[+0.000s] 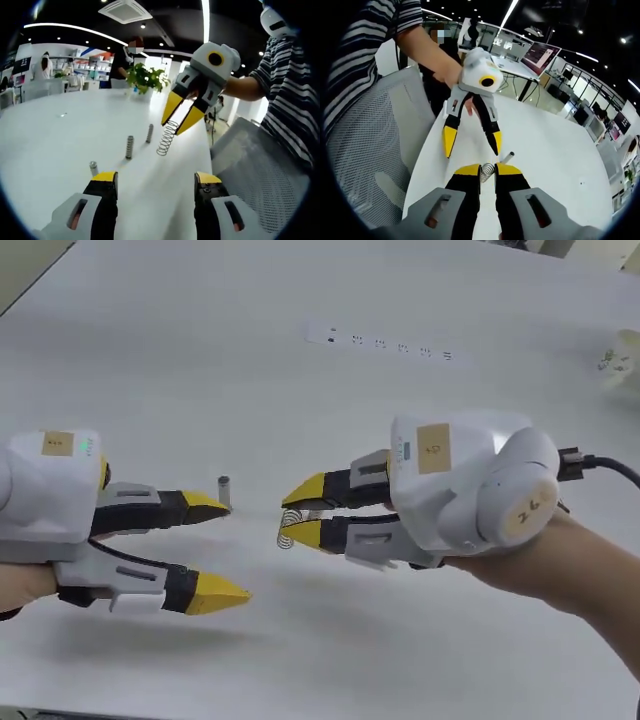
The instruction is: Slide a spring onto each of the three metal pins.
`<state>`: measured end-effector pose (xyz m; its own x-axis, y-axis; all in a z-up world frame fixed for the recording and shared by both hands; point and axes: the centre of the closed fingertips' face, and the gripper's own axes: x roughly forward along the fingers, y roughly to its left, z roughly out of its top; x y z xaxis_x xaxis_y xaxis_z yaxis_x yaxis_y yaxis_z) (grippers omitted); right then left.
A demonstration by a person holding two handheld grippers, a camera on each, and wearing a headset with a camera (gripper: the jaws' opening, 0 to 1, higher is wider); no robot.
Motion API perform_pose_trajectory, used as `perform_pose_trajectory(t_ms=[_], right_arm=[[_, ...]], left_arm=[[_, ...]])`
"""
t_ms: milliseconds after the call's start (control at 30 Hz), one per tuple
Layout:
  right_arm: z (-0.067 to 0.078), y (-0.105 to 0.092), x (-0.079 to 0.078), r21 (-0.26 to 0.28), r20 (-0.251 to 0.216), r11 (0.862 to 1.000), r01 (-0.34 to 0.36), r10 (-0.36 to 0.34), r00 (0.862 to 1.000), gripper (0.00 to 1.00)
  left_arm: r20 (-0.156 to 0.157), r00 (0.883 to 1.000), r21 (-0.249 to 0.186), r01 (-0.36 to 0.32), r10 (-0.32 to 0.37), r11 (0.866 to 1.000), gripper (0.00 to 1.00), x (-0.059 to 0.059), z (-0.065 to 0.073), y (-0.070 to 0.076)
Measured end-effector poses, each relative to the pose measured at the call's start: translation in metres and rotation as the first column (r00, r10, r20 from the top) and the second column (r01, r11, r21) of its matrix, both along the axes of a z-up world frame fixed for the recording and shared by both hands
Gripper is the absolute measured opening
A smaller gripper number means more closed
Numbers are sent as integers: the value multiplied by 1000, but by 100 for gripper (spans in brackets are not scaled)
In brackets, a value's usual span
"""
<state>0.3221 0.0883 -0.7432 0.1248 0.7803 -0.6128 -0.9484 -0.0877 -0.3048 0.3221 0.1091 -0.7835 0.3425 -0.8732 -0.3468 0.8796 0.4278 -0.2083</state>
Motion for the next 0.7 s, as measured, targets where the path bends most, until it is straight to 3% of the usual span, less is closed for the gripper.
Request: perform_pose_trajectory(t_ms=[367, 700], right_arm=[[-3, -4, 3, -5, 6, 1000, 11, -11, 1000, 8], [-6, -7, 4, -8, 2, 1000, 19, -19, 1000, 8]], left_arm=[[3, 997, 3, -77, 77, 997, 77, 5, -1, 21], [6, 993, -2, -120, 120, 993, 92, 9, -2, 30]])
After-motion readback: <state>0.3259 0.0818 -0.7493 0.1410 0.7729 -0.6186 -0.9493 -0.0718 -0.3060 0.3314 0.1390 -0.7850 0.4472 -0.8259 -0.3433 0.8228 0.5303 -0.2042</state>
